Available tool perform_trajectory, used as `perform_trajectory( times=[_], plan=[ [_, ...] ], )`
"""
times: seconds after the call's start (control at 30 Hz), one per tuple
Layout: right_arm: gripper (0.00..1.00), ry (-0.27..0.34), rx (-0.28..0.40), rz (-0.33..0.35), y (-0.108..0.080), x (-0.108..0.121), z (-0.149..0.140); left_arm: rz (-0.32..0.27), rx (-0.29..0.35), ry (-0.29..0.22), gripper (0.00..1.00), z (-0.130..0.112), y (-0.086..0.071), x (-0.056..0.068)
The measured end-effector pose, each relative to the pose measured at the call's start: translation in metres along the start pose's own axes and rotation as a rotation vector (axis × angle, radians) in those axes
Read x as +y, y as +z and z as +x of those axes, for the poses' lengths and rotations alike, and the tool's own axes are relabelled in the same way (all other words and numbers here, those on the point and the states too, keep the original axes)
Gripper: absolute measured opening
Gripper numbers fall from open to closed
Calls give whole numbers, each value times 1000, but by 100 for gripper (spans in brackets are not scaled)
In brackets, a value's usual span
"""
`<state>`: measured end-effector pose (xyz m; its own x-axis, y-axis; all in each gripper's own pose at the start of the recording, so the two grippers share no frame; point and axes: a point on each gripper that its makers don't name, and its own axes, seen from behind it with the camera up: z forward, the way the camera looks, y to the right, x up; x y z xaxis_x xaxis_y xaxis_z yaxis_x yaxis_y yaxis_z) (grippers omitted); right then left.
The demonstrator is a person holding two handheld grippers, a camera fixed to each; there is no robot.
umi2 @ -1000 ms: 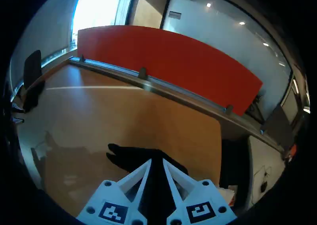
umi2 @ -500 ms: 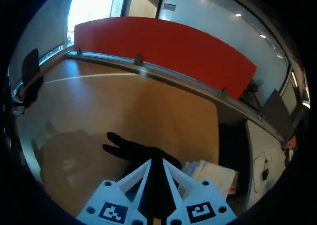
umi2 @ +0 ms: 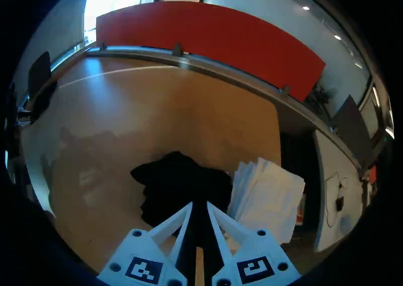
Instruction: Fold towel
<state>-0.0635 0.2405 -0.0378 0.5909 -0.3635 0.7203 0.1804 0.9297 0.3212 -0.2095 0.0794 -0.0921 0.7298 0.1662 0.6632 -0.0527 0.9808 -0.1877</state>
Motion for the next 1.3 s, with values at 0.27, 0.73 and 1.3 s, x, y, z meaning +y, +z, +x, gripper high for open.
perform_trajectory(
  times=[0.27,0.73,1.3],
  plan=[
    [5,-32,21,-5,2,2,20,3,1,0,98,-1,-2,1],
    [5,-118,69,-4,16,5,80,19,4,-15,98,-3,-9,-5],
    [5,-187,77,14,32,14,106,46,-1,-25,98,-10,-18,-10]
  ],
)
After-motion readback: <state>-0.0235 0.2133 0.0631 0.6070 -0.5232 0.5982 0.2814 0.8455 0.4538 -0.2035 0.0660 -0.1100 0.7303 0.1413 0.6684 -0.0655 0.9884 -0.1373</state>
